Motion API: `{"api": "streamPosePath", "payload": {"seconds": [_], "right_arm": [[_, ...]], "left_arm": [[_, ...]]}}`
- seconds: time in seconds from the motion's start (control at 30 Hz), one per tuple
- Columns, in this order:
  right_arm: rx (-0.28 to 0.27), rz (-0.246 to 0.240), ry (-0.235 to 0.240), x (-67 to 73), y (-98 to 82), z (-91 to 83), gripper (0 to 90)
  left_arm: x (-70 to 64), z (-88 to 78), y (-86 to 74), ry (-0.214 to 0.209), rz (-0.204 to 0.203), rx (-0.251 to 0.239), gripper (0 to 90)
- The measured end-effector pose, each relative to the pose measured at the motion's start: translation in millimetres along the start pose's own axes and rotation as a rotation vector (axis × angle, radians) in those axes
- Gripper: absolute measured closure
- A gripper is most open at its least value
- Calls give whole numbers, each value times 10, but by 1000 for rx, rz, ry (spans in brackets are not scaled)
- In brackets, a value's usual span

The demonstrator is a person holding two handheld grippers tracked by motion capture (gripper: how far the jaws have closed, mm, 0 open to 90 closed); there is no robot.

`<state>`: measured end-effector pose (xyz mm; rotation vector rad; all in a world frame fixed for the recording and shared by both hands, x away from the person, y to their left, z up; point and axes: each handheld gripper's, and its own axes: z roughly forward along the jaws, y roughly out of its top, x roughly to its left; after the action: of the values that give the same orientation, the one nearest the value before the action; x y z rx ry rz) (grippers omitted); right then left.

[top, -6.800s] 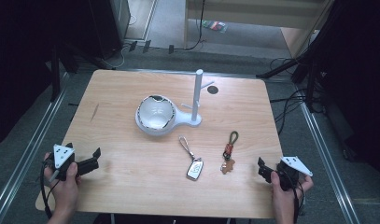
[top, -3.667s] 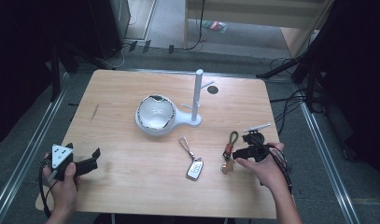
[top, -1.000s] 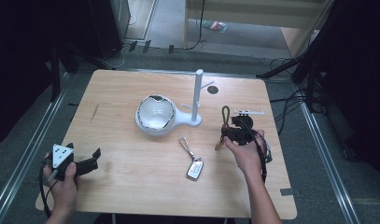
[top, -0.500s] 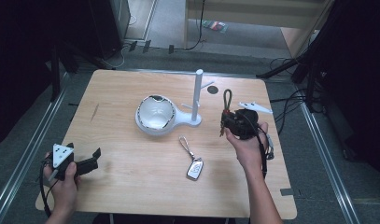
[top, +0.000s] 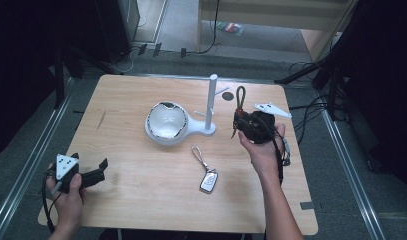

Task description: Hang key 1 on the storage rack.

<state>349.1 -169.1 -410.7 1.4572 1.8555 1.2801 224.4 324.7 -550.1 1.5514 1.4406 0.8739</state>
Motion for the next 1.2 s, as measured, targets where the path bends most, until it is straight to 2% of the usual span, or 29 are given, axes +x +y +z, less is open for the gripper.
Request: {"api": "streamPosePath", "payload": {"seconds": [0.1,0.17,0.33,0.43,0.63,0.93,1.2], "right_arm": [[-5,5,6,0,23,12,695],[1,-14,1,15,65,41,694],[8,-23,6,53,123,74,694],[4,-25,24,79,163,105,694],[10,-20,37,112,182,153,693],[30,-1,54,86,186,220,693],[48,-15,60,129,153,271,692]], "left_arm": [[0,0,0,-1,1,1,0],[0,1,0,-1,1,1,0],[1,1,0,-2,0,0,0],[2,0,0,-2,0,0,0],[4,0,0,-2,-1,0,0],[4,0,1,-3,0,0,0],[4,2,1,-4,1,0,0]]}}
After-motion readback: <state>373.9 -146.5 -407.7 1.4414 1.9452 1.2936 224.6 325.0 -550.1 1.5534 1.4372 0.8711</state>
